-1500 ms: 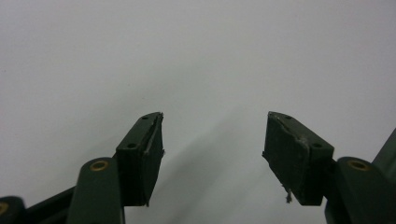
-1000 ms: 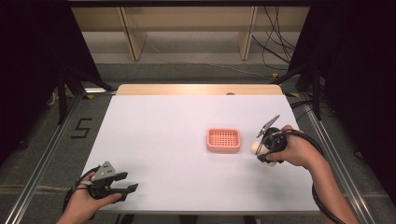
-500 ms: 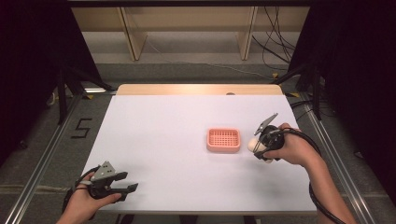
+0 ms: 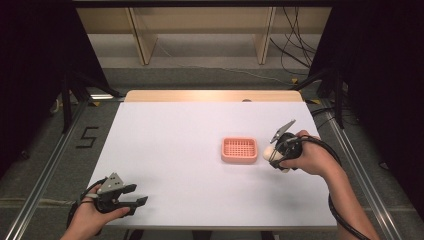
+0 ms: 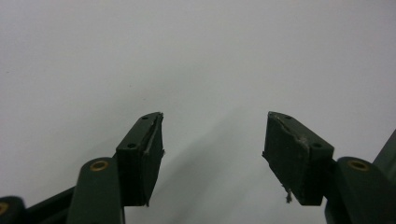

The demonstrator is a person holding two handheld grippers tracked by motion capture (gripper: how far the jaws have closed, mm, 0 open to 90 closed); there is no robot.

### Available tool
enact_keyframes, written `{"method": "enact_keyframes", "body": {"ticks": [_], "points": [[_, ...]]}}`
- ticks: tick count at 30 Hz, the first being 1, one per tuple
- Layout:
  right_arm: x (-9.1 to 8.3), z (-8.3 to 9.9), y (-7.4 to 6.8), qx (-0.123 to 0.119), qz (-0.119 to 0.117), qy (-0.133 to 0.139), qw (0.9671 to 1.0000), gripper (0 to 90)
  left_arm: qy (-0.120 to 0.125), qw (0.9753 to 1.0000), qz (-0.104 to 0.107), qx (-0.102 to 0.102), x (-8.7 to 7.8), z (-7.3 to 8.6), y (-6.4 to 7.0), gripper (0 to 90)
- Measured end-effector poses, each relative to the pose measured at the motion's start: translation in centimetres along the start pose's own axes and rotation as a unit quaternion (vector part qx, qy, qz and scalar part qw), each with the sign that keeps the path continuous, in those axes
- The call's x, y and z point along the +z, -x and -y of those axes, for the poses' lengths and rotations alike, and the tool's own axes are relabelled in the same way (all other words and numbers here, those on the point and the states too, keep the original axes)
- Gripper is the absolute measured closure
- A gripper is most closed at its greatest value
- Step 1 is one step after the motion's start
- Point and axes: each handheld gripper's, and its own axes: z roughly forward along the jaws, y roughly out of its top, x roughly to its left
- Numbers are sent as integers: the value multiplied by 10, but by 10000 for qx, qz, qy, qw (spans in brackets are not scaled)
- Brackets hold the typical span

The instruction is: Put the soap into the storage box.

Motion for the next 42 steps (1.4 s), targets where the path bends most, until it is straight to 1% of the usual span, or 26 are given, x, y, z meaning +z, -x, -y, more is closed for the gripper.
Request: {"method": "enact_keyframes", "body": {"ticks": [1, 2, 3, 5, 6, 10, 11, 12, 16, 18, 20, 22, 25, 26, 27, 29, 30, 33, 34, 35, 36, 37, 38, 39, 41, 42], "points": [[0, -1, 0, -49, 59, 13, 10000, 507, 4, 10000, 5, -2, 0, 0, 0, 369], [0, -2, -1, 20, 70, -18, 10000, 507, -6, 10000, 33, 12, -1, 0, 0, 369], [1, -4, -1, -48, 75, 47, 9999, 507, 4, 10000, 36, -8, 0, 0, 0, 369], [1, -5, -1, -30, 38, 38, 10000, 506, 14, 10000, 11, -16, 0, 0, 0, 369], [1, -7, -1, -105, 108, 45, 9999, 507, 15, 10000, 25, -15, 0, 0, 0, 369], [2, -9, -2, -44, 81, 51, 9999, 506, 9, 10000, 24, -16, 0, 0, 0, 369], [1, -10, -1, -84, 79, 55, 9999, 506, 12, 10000, 29, -16, 0, 0, 0, 369], [2, -11, 0, -205, 113, 74, 9997, 506, -13, 10000, 6, -17, 1, 0, 0, 370], [1, -12, 0, -146, 136, 85, 9998, 507, -29, 10000, -2, -4, 1, 0, 0, 369], [0, -13, 0, -115, 120, 118, 9998, 506, 5, 10000, 52, -54, 2, 1, 1, 369], [0, -14, 0, -105, 132, 158, 9997, 506, -59, 10000, 62, 2, 2, 0, 0, 370], [-1, -14, 1, -107, 159, 138, 9997, 506, -22, 10000, 65, -28, 2, 0, 1, 370], [1, -16, 2, -210, 154, 176, 9995, 506, 7, 10000, 59, -70, 2, 1, 1, 369], [2, -17, 1, -57, 122, 168, 9998, 507, 5, 10000, 56, -79, 2, 1, 0, 369], [2, -17, 1, -57, 122, 168, 9998, 507, -33, 10000, -47, -42, 3, 1, 0, 369], [3, -19, 2, -129, 192, 206, 9995, 507, 3, 9999, 54, -131, 3, 1, 1, 369], [3, -19, 2, -105, 203, 175, 9996, 506, -8, 9999, 71, -76, 3, 1, 0, 369], [4, -22, 4, -240, 230, 172, 9993, 507, -10, 9999, 74, -77, 3, 1, 0, 369], [3, -23, 3, -196, 220, 171, 9994, 507, -9, 9999, 74, -77, 3, 1, 0, 369], [4, -24, 3, -253, 235, 188, 9992, 506, -7, 9999, 70, -93, 3, 1, 0, 369], [4, -25, 1, -191, 195, 137, 9995, 507, -40, 9998, 90, -146, 3, 1, 0, 370], [4, -26, 3, -308, 235, 157, 9991, 506, -31, 9998, 83, -156, 3, 1, 0, 370], [4, -27, 4, -338, 230, 165, 9990, 507, -32, 9998, 82, -156, 3, 1, 0, 370], [3, -27, 3, -276, 202, 148, 9993, 507, -35, 9998, 93, -163, 3, 1, 0, 369], [3, -30, 3, -273, 178, 162, 9993, 507, -20, 9998, 79, -172, 3, 1, 0, 369], [3, -31, 4, -333, 221, 175, 9990, 507, -24, 9998, 77, -167, 3, 1, 0, 370]]}}
